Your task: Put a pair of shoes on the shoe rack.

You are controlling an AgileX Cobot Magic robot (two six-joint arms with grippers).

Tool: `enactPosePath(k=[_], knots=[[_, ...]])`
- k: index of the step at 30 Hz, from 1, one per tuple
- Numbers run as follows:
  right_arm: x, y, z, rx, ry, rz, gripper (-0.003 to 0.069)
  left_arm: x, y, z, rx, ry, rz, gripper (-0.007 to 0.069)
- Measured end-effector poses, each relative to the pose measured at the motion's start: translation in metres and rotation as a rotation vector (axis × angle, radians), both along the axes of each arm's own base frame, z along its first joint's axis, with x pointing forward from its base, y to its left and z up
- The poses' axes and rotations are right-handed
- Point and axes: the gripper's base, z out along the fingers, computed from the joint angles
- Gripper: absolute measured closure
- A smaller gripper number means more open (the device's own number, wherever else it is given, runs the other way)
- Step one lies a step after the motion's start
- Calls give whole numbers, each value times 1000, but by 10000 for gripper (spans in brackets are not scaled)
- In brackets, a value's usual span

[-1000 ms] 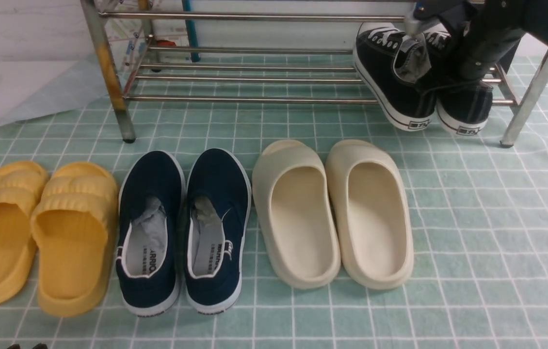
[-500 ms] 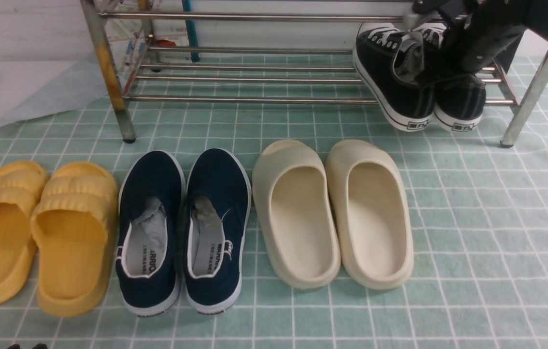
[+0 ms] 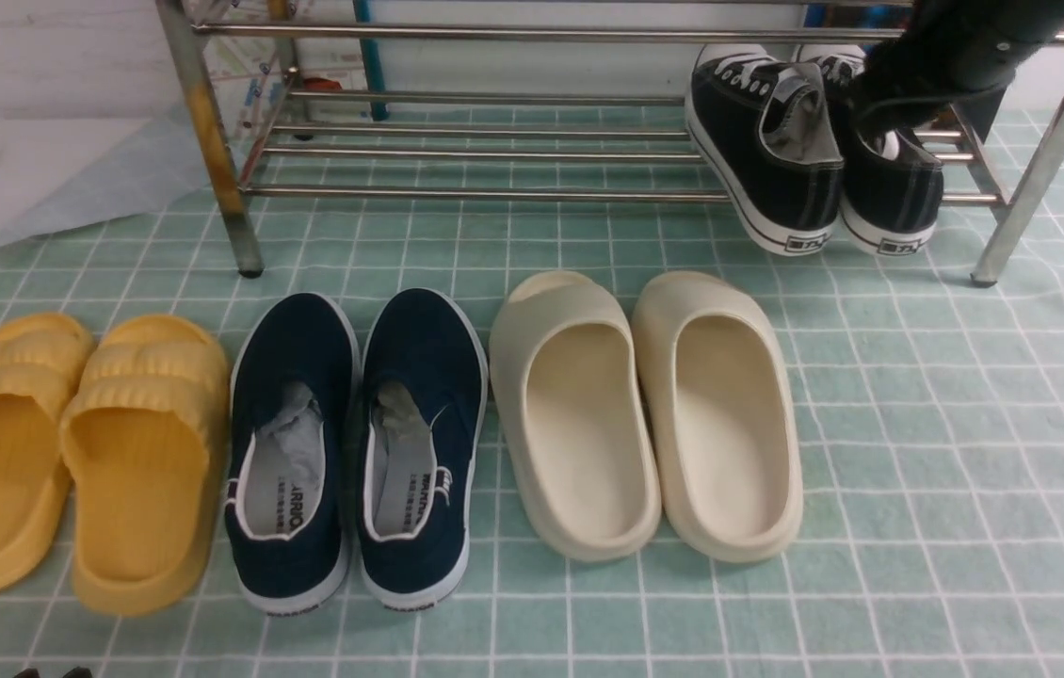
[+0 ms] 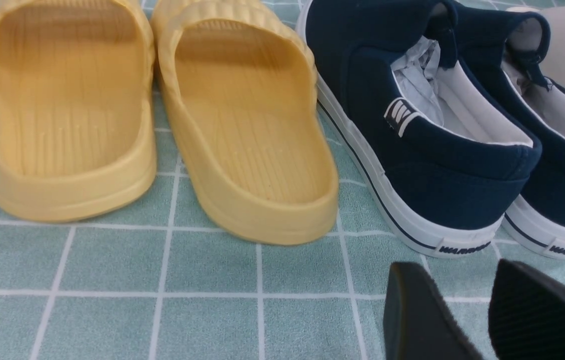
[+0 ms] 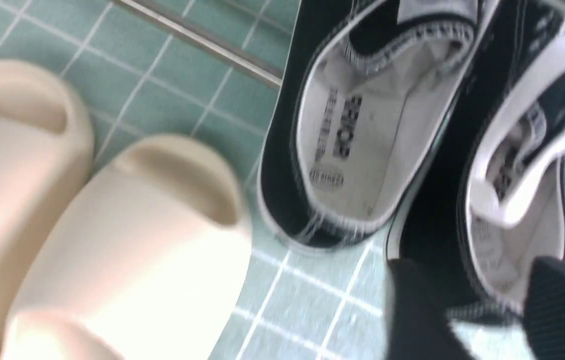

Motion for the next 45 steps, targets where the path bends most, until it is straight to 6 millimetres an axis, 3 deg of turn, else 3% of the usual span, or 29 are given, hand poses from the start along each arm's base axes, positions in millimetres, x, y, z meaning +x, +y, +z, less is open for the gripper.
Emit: enactPosePath(k=[1, 3, 4, 5, 9, 13, 19, 20, 21, 22, 25, 30, 38, 45], knots=[[-1, 0, 1, 0, 0, 0, 382, 0, 0, 0, 0, 0, 0, 386], [-17, -3, 12, 1, -6, 1, 529, 0, 0, 0, 0, 0, 0, 386], [-19, -3, 13, 1, -7, 1, 540, 0, 0, 0, 0, 0, 0, 386], [-31, -5, 25, 4, -27, 1, 631, 0, 0, 0, 0, 0, 0, 386], [-65, -12, 57, 7, -133, -6, 662, 0, 0, 0, 0, 0, 0, 386], [-119, -25, 85, -11, -325, -34, 656, 0, 0, 0, 0, 0, 0, 386], [-212, -42, 83, 83, -681, -88, 655, 0, 0, 0, 0, 0, 0, 386], [-229, -45, 77, 110, -744, -98, 655, 0, 0, 0, 0, 0, 0, 386], [-232, -45, 74, 109, -742, -98, 655, 0, 0, 0, 0, 0, 0, 386], [-254, -49, 64, 167, -826, -117, 655, 0, 0, 0, 0, 0, 0, 386], [-297, -56, 23, 261, -905, -154, 655, 0, 0, 0, 0, 0, 0, 386], [-339, -63, -48, 302, -944, -168, 655, 0, 0, 0, 0, 0, 0, 386], [-367, -67, -120, 315, -980, -168, 655, 0, 0, 0, 0, 0, 0, 386], [-370, -68, -142, 286, -866, -173, 655, 0, 0, 0, 0, 0, 0, 386]])
